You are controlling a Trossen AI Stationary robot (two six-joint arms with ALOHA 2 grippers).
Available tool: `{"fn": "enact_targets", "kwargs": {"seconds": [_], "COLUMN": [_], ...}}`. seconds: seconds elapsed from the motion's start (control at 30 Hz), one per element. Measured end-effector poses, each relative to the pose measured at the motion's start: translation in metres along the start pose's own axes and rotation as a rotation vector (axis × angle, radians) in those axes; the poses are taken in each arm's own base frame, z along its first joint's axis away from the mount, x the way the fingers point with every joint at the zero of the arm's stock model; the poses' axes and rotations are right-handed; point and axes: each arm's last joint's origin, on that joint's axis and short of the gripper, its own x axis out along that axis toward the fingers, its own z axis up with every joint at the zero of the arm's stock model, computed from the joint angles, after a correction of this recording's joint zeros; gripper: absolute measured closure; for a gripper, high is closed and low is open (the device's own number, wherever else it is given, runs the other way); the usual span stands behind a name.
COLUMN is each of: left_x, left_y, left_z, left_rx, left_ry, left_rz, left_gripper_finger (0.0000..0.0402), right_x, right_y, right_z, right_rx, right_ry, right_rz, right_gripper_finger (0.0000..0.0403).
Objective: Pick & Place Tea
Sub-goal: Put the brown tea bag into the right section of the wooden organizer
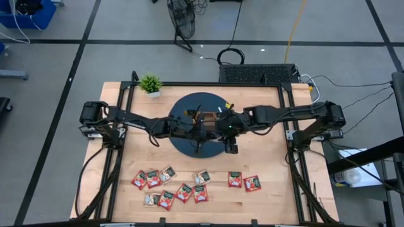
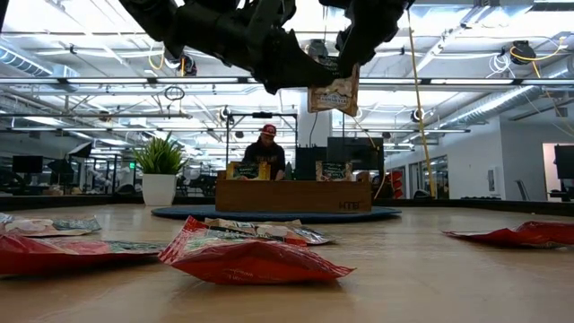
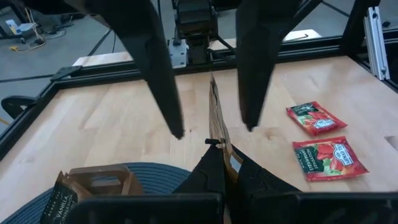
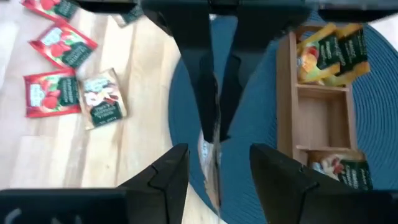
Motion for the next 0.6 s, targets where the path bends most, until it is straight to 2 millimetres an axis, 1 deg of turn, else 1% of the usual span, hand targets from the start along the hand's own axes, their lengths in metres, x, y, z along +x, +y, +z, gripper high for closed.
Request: {"fn": "enact_targets", "kwargs": {"seconds": [0.13,0.2,0.27,0.33,0.37,0.5,0.6], "left_x": [0.0,0.0,0.0,0.0,0.0,0.0,-0.001], "left_y": [0.0,0.0,0.0,0.0,0.0,-0.001,0.0], "left_z": [0.0,0.0,0.0,-0.001,-0.002,-0.005,-0.005], "left_rx": [-0.006,-0.006,-0.006,-0.006,-0.006,-0.004,-0.006], "left_ry": [0.0,0.001,0.001,0.005,0.012,0.038,0.049], "left_rz": [0.0,0.0,0.001,-0.001,-0.003,-0.01,-0.002], "left_gripper_finger": [0.0401,0.04,0.0401,0.04,0.04,0.0399,0.0391], "right_x": [0.0,0.0,0.004,0.008,0.012,0.022,0.022], "right_y": [0.0,0.0,0.0,0.001,0.002,0.005,0.004], "right_z": [0.001,0.001,0.001,0.001,0.0,-0.004,-0.005], "right_rx": [0.005,-0.007,-0.037,-0.077,-0.101,-0.161,-0.18], "right_ry": [-0.01,-0.01,-0.005,-0.003,-0.004,-0.007,-0.002], "right_rz": [0.0,0.001,0.013,0.023,0.026,0.016,-0.056], "right_gripper_finger": [0.0264,0.0282,0.0318,0.0372,0.0386,0.04,0.0402]}}
